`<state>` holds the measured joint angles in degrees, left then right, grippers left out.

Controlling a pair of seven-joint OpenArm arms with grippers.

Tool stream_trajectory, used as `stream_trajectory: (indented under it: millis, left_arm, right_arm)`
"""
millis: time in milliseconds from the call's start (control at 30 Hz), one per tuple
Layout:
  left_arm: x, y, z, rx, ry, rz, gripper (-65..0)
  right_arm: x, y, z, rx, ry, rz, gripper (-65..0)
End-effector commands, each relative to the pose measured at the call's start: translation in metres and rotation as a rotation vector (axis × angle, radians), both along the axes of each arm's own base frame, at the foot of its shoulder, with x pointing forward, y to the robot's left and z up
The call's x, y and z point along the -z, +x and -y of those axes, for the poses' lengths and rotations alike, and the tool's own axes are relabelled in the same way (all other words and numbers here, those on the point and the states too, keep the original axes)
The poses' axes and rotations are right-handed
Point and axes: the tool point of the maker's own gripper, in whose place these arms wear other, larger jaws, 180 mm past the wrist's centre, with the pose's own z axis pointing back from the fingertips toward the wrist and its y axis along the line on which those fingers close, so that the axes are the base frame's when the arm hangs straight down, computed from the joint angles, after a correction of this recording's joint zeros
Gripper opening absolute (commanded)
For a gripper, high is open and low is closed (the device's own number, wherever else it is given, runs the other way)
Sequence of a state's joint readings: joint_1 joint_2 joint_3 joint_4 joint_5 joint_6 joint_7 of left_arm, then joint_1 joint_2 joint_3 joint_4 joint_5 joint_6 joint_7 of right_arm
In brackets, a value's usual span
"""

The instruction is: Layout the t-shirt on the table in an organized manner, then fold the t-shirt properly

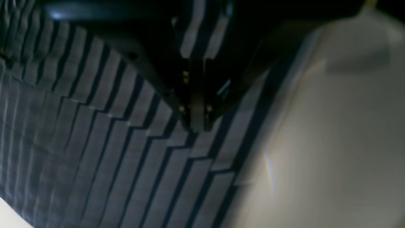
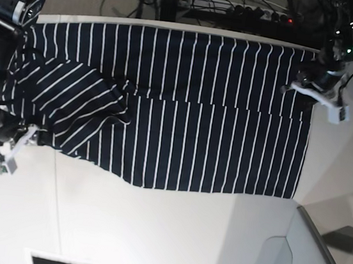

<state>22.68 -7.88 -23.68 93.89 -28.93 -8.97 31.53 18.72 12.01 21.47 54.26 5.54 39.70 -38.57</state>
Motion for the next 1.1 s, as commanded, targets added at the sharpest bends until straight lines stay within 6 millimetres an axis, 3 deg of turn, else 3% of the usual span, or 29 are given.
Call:
stream_trajectory:
  millis: [0, 133, 233, 367, 467, 600, 667, 833, 967, 1067]
  left_arm:
    - [-0.011, 0.009, 0.005, 0.032, 0.015, 0.040, -65.0]
    - [-0.011, 0.026, 0.050, 0.150, -0.003, 0.053, -65.0]
    - [-0.016, 0.045, 0.122, 0.325, -0.078, 0.087, -65.0]
    - [-0.040, 0.073, 0.214, 0.528, -0.161, 0.173, -65.0]
    - [-0.047, 0.086, 0.266, 0.622, -0.210, 0.194, -65.0]
    - [-0.021, 0.089, 0.318, 0.712, -0.252, 0.111, -65.0]
    - [-0.003, 0.087, 0.334, 0.732, -0.265, 0.051, -65.0]
    - [0.045, 0.078, 0.347, 0.719, -0.265, -0.041, -65.0]
    - [0.072, 0.066, 0.344, 0.719, -0.241, -0.082, -65.0]
    - [0.078, 0.062, 0.341, 0.712, -0.239, -0.096, -65.0]
  right_arm:
    - [-0.019, 0.019, 0.006, 0.004, 0.000, 0.063, -27.6]
    - [-0.014, 0.016, 0.003, 0.005, 0.010, 0.045, -27.6]
    - [-0.013, 0.016, 0.002, 0.005, 0.014, 0.048, -27.6]
    - [-0.013, 0.016, 0.003, 0.005, 0.011, 0.045, -27.8]
    - [-0.011, 0.014, 0.001, 0.004, 0.015, 0.042, -28.1]
    - [-0.008, 0.011, 0.001, 0.005, 0.016, 0.037, -29.0]
    - [-0.008, 0.010, 0.001, 0.005, 0.016, 0.036, -34.5]
    - [-0.007, 0.009, 0.001, 0.004, 0.015, 0.030, -64.7]
    - [-0.008, 0.009, 0.001, 0.003, 0.011, 0.033, -64.8]
    - [-0.008, 0.010, 0.002, 0.003, 0.010, 0.033, -64.8]
